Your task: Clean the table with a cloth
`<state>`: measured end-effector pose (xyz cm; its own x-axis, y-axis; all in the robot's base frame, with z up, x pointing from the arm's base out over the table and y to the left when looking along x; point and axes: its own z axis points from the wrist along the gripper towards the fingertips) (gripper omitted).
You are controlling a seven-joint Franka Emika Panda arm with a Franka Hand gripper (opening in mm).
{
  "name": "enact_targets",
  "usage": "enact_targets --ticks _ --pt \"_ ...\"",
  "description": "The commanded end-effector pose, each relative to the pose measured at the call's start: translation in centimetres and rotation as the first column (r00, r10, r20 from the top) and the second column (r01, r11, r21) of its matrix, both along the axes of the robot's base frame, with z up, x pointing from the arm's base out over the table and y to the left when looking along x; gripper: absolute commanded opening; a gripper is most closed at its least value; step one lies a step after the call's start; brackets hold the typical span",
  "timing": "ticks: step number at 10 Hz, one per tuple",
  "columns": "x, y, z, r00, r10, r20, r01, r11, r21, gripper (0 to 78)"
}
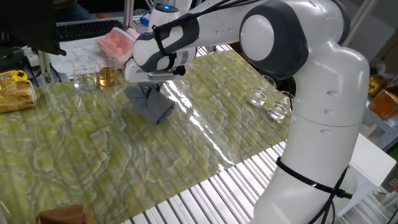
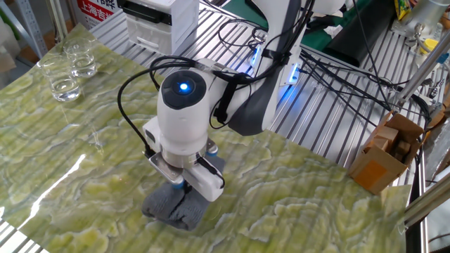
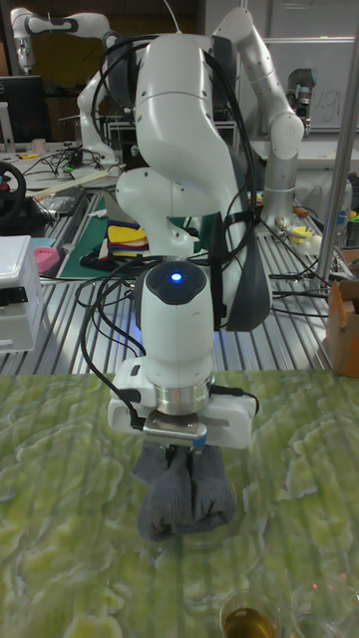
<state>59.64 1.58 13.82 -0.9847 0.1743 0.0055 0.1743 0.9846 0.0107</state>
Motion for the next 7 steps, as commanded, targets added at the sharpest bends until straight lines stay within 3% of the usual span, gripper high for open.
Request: enact_targets --ticks 1,4,7 --pt "0.0 1.3 0.3 0.999 -0.054 -0.002 0.054 0.998 0.007 1.3" --pt "-0.3 3.0 0.6 0.997 -0.078 0.000 0.078 0.997 0.000 1.3" --pt "-0.6 5.2 -0.3 0.995 -0.096 0.019 0.096 0.995 -0.001 1.3"
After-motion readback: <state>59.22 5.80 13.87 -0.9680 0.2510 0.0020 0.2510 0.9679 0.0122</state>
